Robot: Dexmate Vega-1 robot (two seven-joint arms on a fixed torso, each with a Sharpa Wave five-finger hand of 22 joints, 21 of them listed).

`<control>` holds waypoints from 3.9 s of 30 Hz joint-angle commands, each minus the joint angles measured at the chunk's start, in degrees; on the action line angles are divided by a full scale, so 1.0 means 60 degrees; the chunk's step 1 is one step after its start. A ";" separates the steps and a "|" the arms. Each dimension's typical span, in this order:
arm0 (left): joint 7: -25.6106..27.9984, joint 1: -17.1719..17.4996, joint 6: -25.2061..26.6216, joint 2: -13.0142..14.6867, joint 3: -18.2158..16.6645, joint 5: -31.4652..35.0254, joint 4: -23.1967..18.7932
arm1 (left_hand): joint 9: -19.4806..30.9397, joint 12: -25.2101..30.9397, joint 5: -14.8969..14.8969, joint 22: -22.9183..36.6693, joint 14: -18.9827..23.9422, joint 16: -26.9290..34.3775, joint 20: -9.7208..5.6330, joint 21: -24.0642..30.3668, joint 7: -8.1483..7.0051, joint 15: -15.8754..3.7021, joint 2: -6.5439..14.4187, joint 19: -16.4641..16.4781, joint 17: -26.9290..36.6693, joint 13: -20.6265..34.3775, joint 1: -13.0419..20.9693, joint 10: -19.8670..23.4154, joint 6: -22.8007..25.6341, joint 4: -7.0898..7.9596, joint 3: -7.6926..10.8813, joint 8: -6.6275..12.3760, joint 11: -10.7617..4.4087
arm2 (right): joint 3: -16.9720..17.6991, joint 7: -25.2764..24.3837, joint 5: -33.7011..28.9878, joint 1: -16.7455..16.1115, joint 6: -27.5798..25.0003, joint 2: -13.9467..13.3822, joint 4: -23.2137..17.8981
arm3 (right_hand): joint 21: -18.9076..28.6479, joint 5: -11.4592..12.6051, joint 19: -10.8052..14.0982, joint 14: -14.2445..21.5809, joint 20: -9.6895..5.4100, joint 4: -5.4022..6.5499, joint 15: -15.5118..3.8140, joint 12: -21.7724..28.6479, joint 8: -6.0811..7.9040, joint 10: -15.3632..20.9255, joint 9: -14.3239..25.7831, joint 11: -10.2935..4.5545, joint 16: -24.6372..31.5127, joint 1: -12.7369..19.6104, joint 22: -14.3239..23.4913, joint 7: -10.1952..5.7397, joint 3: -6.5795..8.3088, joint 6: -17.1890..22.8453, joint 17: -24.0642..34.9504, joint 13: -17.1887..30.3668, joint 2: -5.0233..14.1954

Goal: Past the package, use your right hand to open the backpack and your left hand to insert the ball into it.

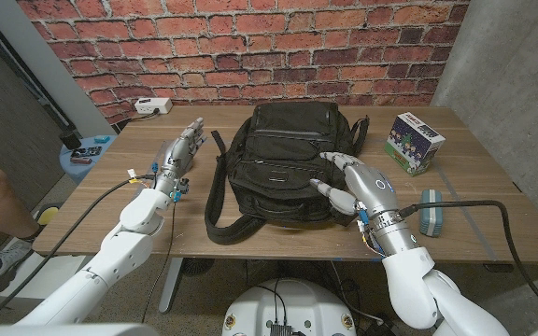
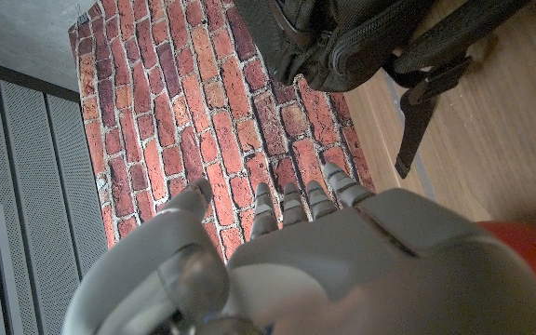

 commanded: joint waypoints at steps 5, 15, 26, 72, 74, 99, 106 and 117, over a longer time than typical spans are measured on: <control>-0.0198 -0.0185 -0.0202 -0.0109 0.0089 -0.0010 0.0302 | 0.0051 -0.0002 -0.0023 0.0015 0.0020 -0.0020 0.0005 -0.0037 0.0034 0.0041 -0.0044 0.0117 0.0025 0.0019 -0.0015 0.0066 0.0101 -0.0034 0.0057 0.0013 0.0016 | -0.0640 -0.0409 -0.1936 0.0279 0.0024 0.0144 0.0746 | 0.0034 0.0028 0.0174 0.0163 -0.0277 -0.0024 -0.0898 0.0155 0.0172 0.0507 0.0024 -0.0329 0.0039 0.0427 0.0027 -0.0260 0.0061 0.0571 -0.0001 0.0031 -0.0095; -0.0277 -0.0288 -0.0181 -0.0092 0.0139 -0.0002 0.0346 | 0.0052 0.0012 -0.0024 0.0016 0.0040 -0.0014 0.0022 -0.0042 0.0036 0.0048 -0.0044 0.0137 0.0025 0.0019 -0.0033 0.0105 0.0127 -0.0047 0.0076 0.0023 0.0021 | -0.0700 -0.0707 -0.2377 0.0223 0.0066 0.0185 0.1068 | -0.0038 0.0067 0.0131 0.0052 -0.0311 -0.0064 -0.0975 0.0148 0.0164 0.0639 0.0015 -0.0460 -0.0050 0.0675 0.0030 -0.0429 0.0048 0.0675 -0.0018 0.0022 -0.0299; -0.0268 -0.0386 -0.0146 -0.0069 0.0177 0.0066 0.0296 | 0.0053 0.0013 -0.0026 0.0017 0.0047 -0.0014 0.0022 -0.0048 0.0036 0.0049 -0.0047 0.0157 0.0028 0.0020 -0.0066 0.0117 0.0137 -0.0051 0.0092 0.0024 0.0020 | -0.0706 -0.1136 -0.2706 0.0253 0.0045 0.0173 0.1505 | -0.0124 0.0202 0.0035 0.0015 -0.0289 0.0016 -0.1056 0.0139 0.0255 0.0984 -0.0013 -0.0974 -0.0126 0.0934 0.0039 -0.0872 0.0114 0.1102 0.0026 -0.0021 -0.0470; -0.0071 -0.0266 -0.0009 -0.0104 0.0219 0.0092 0.0038 | 0.0056 0.0023 -0.0027 0.0017 0.0122 -0.0006 0.0007 -0.0079 0.0029 0.0073 -0.0053 0.0206 0.0026 0.0021 -0.0176 0.0192 0.0184 -0.0092 0.0166 0.0028 0.0009 | -0.1255 -0.2567 -0.2932 0.1299 0.0312 -0.0012 0.3271 | -0.0152 0.0427 0.0018 0.0658 -0.0372 0.0118 -0.1546 0.0184 0.0464 0.1824 -0.0051 -0.1294 0.0016 0.1150 0.0033 -0.1219 0.0256 0.1993 0.0184 -0.0070 -0.0712; -0.0048 -0.0275 0.0000 -0.0096 0.0220 0.0122 0.0040 | 0.0056 0.0022 -0.0026 0.0017 0.0129 -0.0005 0.0008 -0.0079 0.0034 0.0069 -0.0053 0.0210 0.0026 0.0021 -0.0179 0.0193 0.0185 -0.0095 0.0170 0.0028 -0.0006 | -0.1281 -0.2557 -0.2918 0.1350 0.0311 -0.0042 0.3309 | -0.0151 0.0430 0.0026 0.0672 -0.0377 0.0132 -0.1551 0.0176 0.0459 0.1822 -0.0051 -0.1283 0.0020 0.1134 0.0033 -0.1203 0.0255 0.1991 0.0191 -0.0071 -0.0712; -0.0070 -0.0392 0.0060 -0.0158 0.0283 0.0079 0.0159 | 0.0058 0.0030 -0.0024 0.0018 0.0148 -0.0011 0.0015 -0.0091 0.0058 0.0069 -0.0039 0.0233 0.0026 0.0021 -0.0226 0.0249 0.0242 -0.0122 0.0227 0.0039 0.0006 | -0.1574 -0.2956 -0.2512 0.1866 0.0579 -0.0094 0.3667 | -0.0157 0.0549 0.0090 0.1085 -0.0447 0.0213 -0.1659 0.0353 0.0628 0.2587 -0.0054 -0.1151 0.0051 0.1099 0.0033 -0.1189 0.0351 0.2648 0.0270 -0.0042 -0.0718; -0.0018 -0.0308 0.0039 -0.0191 0.0265 0.0041 0.0173 | 0.0058 0.0033 -0.0023 0.0018 0.0163 -0.0007 0.0012 -0.0089 0.0077 0.0062 -0.0034 0.0250 0.0027 0.0021 -0.0239 0.0266 0.0278 -0.0124 0.0241 0.0049 -0.0015 | -0.1617 -0.2987 -0.2410 0.2052 0.0764 -0.0117 0.3779 | -0.0158 0.0592 0.0118 0.1420 -0.0502 0.0201 -0.1689 0.0542 0.0787 0.3086 -0.0051 -0.1218 0.0074 0.1186 0.0033 -0.1301 0.0453 0.3186 0.0290 0.0044 -0.0684; 0.0145 -0.0215 0.0068 -0.0224 0.0271 0.0095 0.0072 | 0.0059 0.0036 -0.0022 0.0018 0.0189 -0.0003 0.0011 -0.0090 0.0087 0.0055 -0.0025 0.0270 0.0028 0.0021 -0.0258 0.0294 0.0307 -0.0129 0.0268 0.0052 -0.0008 | -0.1655 -0.3272 -0.2065 0.2377 0.1195 -0.0115 0.4132 | -0.0146 0.0597 0.0218 0.2088 -0.0631 0.0174 -0.1723 0.0958 0.1089 0.4099 -0.0068 -0.1309 0.0213 0.1398 0.0032 -0.1310 0.0565 0.4254 0.0399 0.0184 -0.0612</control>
